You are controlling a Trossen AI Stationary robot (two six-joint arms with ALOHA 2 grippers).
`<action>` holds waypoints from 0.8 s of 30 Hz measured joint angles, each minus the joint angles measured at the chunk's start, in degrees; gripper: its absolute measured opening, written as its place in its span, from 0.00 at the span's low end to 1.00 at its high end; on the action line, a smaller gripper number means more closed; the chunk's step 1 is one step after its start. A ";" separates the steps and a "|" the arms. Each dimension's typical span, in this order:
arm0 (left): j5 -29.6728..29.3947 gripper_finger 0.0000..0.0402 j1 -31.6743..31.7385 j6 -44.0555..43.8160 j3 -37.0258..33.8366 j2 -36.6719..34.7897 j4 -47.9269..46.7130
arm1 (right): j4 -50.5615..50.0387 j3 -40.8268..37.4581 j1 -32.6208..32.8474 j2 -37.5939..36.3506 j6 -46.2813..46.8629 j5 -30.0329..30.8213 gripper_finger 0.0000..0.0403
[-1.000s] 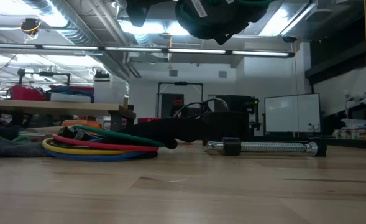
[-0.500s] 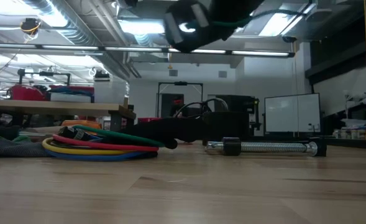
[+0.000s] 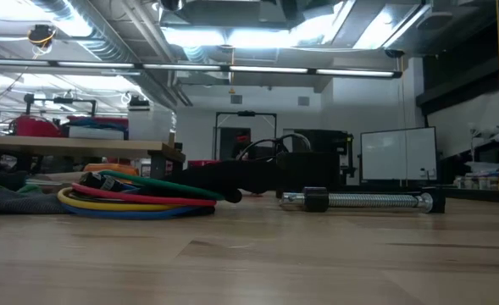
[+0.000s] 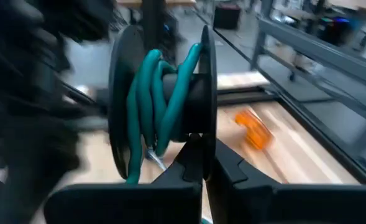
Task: Coil cords
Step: Coil the blue wire onto the spool
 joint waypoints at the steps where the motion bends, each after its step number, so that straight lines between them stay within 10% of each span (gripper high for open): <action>1: -1.49 0.14 -0.01 -0.09 0.00 0.00 -0.10 | 1.44 -0.03 0.00 0.00 0.01 -0.80 0.01; 24: -4.34 0.14 2.25 -4.05 0.02 0.02 3.38 | 15.05 -0.09 0.00 0.27 -21.65 -4.12 0.01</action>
